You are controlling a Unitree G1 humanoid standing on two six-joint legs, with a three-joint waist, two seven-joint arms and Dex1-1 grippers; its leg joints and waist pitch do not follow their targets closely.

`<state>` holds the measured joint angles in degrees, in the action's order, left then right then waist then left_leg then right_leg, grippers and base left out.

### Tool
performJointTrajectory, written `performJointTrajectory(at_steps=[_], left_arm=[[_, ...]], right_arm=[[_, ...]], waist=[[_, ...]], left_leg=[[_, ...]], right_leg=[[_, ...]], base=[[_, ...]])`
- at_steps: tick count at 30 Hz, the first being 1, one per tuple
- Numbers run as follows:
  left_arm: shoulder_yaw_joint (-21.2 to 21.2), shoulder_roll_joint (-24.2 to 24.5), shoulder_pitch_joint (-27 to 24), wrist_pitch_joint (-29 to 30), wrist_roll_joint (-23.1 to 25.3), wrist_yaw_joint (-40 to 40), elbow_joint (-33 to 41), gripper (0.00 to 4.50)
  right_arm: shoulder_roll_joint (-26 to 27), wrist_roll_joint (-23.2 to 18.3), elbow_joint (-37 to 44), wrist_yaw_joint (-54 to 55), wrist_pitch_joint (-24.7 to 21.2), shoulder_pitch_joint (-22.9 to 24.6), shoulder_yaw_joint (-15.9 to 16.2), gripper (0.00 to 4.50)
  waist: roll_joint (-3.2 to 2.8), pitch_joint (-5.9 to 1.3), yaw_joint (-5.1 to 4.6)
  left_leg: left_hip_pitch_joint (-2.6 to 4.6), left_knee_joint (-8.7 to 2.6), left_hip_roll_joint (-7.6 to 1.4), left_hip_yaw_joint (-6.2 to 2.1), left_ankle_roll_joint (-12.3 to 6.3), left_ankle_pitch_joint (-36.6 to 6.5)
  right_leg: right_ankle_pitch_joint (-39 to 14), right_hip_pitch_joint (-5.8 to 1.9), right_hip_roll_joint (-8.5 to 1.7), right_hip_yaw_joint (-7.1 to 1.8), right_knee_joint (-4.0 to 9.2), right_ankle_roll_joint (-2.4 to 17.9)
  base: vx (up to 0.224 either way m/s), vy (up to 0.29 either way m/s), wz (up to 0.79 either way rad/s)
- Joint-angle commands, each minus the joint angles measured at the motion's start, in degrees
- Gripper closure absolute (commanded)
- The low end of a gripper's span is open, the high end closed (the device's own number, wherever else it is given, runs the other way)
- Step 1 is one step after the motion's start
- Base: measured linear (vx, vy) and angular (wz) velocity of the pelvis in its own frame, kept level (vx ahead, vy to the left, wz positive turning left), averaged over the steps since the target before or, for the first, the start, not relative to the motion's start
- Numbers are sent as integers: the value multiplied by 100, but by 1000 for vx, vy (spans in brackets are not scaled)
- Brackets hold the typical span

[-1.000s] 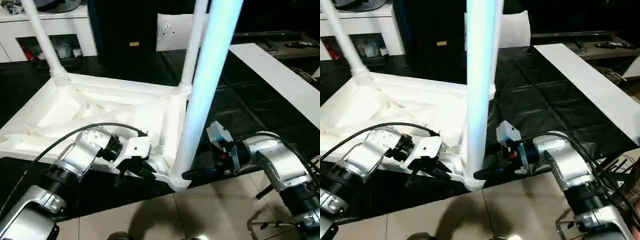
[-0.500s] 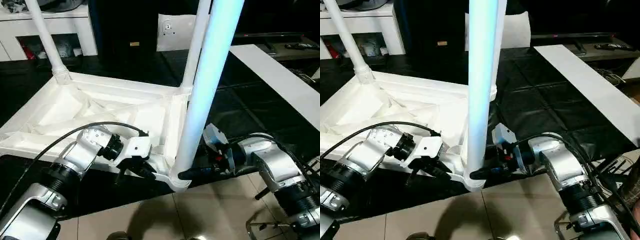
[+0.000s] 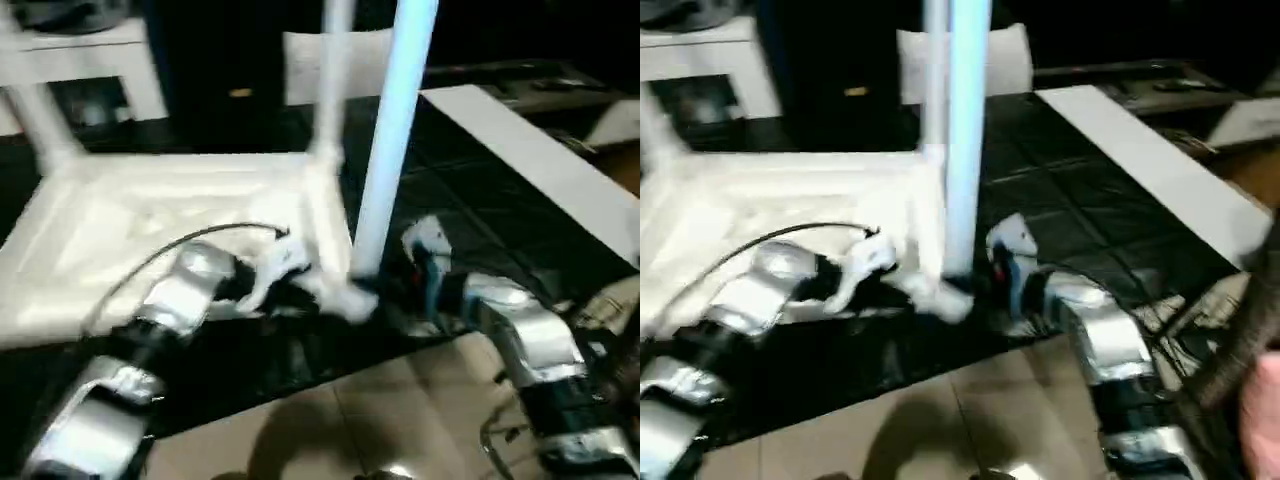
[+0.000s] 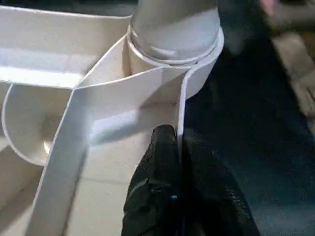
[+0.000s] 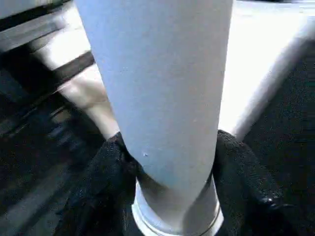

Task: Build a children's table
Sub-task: Rotate leg to tighten

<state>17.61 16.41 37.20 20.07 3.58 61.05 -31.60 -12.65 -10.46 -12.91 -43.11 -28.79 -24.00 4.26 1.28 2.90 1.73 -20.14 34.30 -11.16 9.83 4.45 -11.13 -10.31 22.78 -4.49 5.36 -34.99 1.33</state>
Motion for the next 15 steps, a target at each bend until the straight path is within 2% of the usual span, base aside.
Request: performJointTrajectory(at_steps=[1,2,4,6,8,10,13,15], left_arm=[[-186,-422,217,197,-323,-504,87,450],[-263,-545,254,302,-280,-812,46,450],[-462,-842,299,529,-225,-1483,37,450],[-450,-930,275,602,-178,-1547,142,450],[-420,-987,245,635,-151,-1535,238,450],[-387,-1001,219,657,-134,-1504,309,450],[-291,-933,165,640,-91,-1408,406,450],[-271,-890,151,612,-88,-1369,424,450]], right_arm=[[408,-52,-82,284,-256,-101,326,255],[573,55,-202,637,-289,-173,283,255],[925,239,-442,1259,-364,-313,215,255],[1093,156,-465,1274,-243,-332,172,255],[1201,49,-414,1227,-192,-317,134,199],[1227,49,-352,1249,-216,-296,142,183],[1183,33,-206,1227,-221,-199,105,172],[1141,59,-176,1212,-198,-171,107,145]], waist=[[23,-364,38],[5,-377,43],[5,-394,12],[9,-389,32],[-9,-401,49],[-36,-398,44],[-36,-380,32],[-44,-373,39]], left_leg=[[-46,-401,-150,-79,-19,-1052],[-53,-391,-147,-75,-84,-906],[-53,-375,-139,-54,-127,-675],[-43,-375,-132,-37,-197,-617],[-45,-377,-148,-39,-271,-558],[-49,-387,-170,-50,-329,-465],[-31,-396,-173,-45,-321,-645],[-15,-403,-175,-43,-260,-782]], right_leg=[[-2270,-312,-401,-288,541,695],[-2021,-318,-402,-293,533,760],[-1524,-314,-378,-304,479,949],[-1430,-321,-373,-307,490,975],[-1245,-334,-372,-316,466,1002],[-881,-344,-368,-316,424,1121],[-1030,-341,-377,-316,458,1137],[-1271,-333,-381,-321,485,1079]], base=[[0,0,0],[0,0,0],[0,0,0],[0,0,0],[0,0,0],[0,0,0],[0,0,0],[0,0,0]])
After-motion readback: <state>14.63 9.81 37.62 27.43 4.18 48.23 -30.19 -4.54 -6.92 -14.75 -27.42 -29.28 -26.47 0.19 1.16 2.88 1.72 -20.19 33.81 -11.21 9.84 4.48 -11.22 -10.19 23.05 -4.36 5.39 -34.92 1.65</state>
